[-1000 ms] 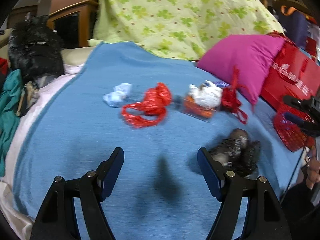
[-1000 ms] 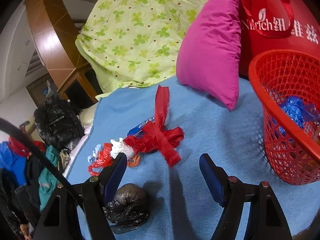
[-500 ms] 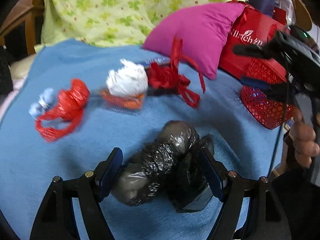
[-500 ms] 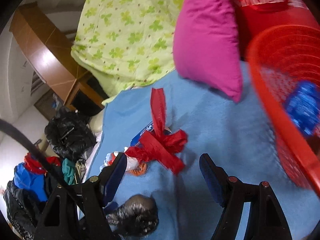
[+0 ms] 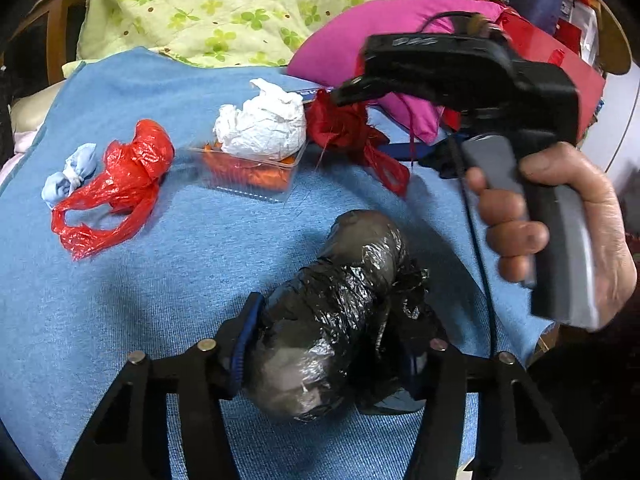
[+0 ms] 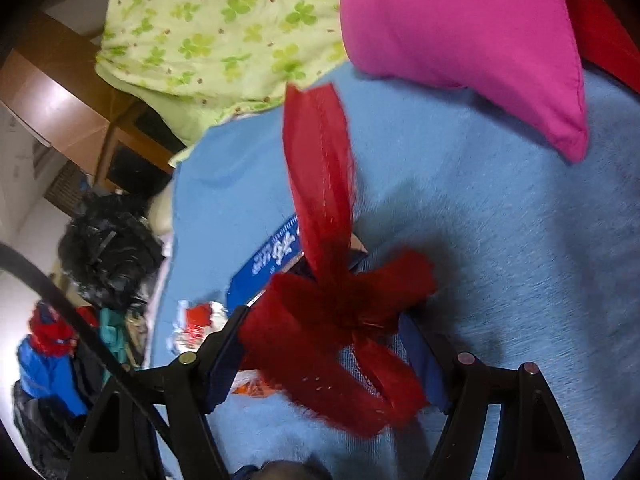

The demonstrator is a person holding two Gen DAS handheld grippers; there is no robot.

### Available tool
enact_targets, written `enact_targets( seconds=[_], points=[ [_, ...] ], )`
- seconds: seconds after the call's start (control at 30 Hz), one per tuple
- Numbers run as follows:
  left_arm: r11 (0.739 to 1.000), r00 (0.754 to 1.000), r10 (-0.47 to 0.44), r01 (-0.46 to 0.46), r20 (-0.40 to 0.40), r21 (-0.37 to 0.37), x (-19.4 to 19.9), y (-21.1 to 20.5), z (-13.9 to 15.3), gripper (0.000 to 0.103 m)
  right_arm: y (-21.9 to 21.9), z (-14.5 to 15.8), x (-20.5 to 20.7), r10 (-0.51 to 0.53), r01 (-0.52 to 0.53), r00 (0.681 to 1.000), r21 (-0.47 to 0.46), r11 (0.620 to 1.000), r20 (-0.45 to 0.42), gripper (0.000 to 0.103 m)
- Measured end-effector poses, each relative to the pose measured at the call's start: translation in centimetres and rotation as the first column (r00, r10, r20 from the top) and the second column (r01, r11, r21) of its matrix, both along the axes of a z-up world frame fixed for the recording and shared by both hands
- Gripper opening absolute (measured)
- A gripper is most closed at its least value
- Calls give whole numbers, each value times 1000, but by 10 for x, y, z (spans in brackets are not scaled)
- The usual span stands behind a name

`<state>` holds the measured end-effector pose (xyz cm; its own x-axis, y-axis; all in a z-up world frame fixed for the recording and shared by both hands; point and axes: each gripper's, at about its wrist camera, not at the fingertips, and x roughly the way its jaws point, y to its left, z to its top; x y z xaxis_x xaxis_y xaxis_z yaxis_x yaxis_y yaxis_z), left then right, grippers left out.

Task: Collect trash
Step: 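Grasp the black plastic bag with the left tool while the right tool grasps the red ribbon bow, then lift the black bag with the left tool while the right tool lifts the ribbon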

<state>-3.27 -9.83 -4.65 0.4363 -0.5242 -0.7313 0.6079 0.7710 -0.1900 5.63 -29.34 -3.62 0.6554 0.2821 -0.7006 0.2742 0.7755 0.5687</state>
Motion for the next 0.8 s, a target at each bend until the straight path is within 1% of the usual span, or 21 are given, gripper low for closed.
enact_targets(
  seconds=[0.13,0.17,0.2,0.27,0.37,0.5,0.63,0.8],
  points=[
    [1000,1000,2,-2,0,-11,0,7,0,54,9,-6,4,3,-4,1000,-40,999,-6,78],
    [1000,1000,8,-8,1,-13,0,10,1,53,12,-5,4,12,-12,1000,-52,999,-2,75],
    [1000,1000,13,-13,1,-15,1,11,2,53,13,-4,5,24,-23,1000,-67,998,4,73],
    [999,1000,30,-30,9,-19,1,16,4,53,17,-3,5,43,-43,999,-90,995,4,60],
    [998,998,55,-54,29,-28,2,23,11,52,19,1,-2,69,-69,998,-114,991,-1,53],
    [996,994,90,-88,55,-29,8,29,18,52,24,11,-17,99,-98,995,-160,982,2,51],
    [992,987,123,-122,100,-11,8,33,22,52,25,23,-36,122,-115,992,-213,970,17,51],
    [984,976,168,-174,138,26,12,39,25,52,20,44,-64,139,-118,988,-260,958,68,51]
  ],
)
